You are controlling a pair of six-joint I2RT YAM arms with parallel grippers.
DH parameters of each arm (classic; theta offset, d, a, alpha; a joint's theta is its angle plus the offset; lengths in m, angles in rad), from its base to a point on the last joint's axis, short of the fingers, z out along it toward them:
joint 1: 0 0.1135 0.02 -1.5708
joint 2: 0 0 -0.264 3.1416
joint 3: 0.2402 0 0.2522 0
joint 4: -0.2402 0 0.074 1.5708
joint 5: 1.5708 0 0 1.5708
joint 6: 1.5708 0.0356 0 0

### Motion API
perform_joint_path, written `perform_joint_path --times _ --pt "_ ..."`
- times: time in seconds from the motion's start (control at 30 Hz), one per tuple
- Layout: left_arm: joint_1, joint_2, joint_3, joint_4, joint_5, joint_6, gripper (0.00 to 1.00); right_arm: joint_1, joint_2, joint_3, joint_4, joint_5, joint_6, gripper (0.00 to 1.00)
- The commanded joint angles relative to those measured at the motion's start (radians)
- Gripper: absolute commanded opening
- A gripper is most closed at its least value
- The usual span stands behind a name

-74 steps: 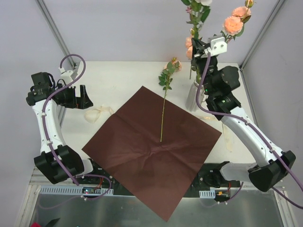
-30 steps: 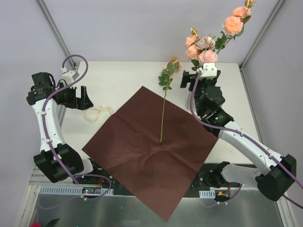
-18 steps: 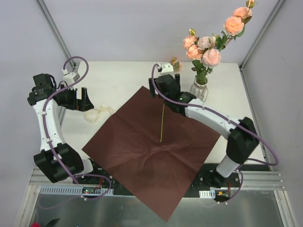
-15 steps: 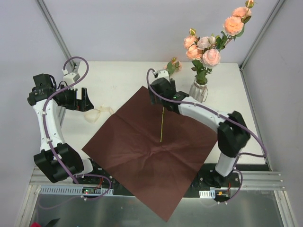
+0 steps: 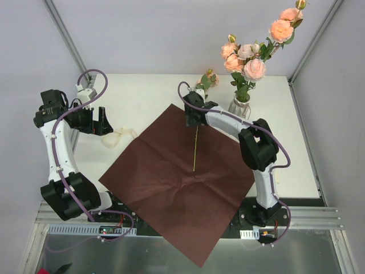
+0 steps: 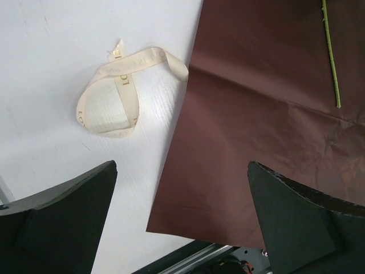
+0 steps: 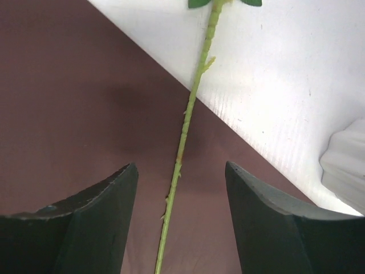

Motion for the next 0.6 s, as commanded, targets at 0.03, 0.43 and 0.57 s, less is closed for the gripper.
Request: perform_joint_path --times 0.03,0.43,0.57 --pt "0.0 0.01 -0.009 -0.014 0.009 0.028 0.98 -0.021 0.056 0.061 -0.046 -0.067 0.062 0.59" --pt "0.0 -0.007 0.002 -0.014 0.019 0.018 0.98 -0.025 0.158 0.133 -0.119 -0.093 0.123 0.45" --pt "0.0 -0.01 -0.004 -0.014 0.005 0.021 0.98 -0.024 0.183 0.147 -0.158 -0.085 0.155 0.35"
